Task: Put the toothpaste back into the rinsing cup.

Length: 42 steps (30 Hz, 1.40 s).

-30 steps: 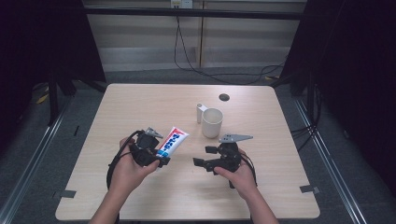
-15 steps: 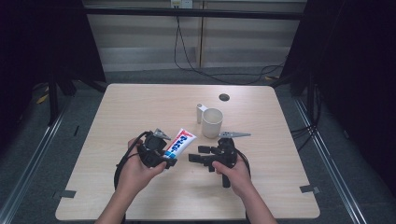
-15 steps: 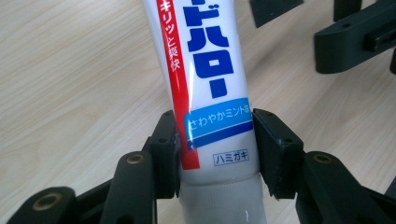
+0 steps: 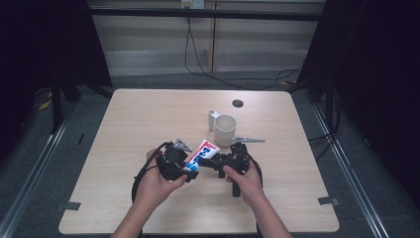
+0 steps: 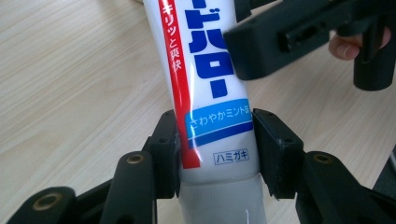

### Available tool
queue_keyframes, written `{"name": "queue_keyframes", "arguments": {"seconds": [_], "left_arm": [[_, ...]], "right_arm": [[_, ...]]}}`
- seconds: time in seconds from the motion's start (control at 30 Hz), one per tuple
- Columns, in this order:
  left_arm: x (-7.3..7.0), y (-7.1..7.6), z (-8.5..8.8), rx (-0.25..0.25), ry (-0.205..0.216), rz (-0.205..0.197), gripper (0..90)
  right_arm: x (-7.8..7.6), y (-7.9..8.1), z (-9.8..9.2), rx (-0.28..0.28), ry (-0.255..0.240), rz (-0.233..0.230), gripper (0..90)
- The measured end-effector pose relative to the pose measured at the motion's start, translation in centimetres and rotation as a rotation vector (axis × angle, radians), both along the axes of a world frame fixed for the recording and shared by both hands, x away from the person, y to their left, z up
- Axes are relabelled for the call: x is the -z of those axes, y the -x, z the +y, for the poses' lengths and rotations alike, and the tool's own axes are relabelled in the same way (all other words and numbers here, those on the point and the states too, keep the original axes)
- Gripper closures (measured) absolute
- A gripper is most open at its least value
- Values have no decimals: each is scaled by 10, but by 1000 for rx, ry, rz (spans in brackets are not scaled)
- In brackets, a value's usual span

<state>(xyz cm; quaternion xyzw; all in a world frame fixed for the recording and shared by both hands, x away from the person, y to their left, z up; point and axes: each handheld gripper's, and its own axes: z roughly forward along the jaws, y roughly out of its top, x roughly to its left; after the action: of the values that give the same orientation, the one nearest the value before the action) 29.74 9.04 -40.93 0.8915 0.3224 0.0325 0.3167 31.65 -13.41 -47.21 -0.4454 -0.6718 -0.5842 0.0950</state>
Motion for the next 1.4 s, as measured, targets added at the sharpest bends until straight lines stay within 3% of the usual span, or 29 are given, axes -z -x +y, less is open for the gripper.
{"name": "queue_keyframes", "arguments": {"seconds": [0.17, 0.43, 0.7, 0.93, 1.4], "left_arm": [[2, 2, -5, -10, 29, -12, 552], [2, 5, -12, -14, 20, -29, 550], [5, 8, -18, -25, 23, -31, 547], [7, 9, -24, -41, 32, -47, 546], [9, 13, -36, -69, 49, -66, 517]], "right_arm": [[-1, -2, -7, 51, -76, 32, 402], [-6, -3, -6, 84, -91, 45, 463], [-11, -4, -8, 105, -135, 63, 611], [-20, -4, -10, 114, -104, 36, 666], [-27, 0, -10, 146, -111, -27, 724]]}}
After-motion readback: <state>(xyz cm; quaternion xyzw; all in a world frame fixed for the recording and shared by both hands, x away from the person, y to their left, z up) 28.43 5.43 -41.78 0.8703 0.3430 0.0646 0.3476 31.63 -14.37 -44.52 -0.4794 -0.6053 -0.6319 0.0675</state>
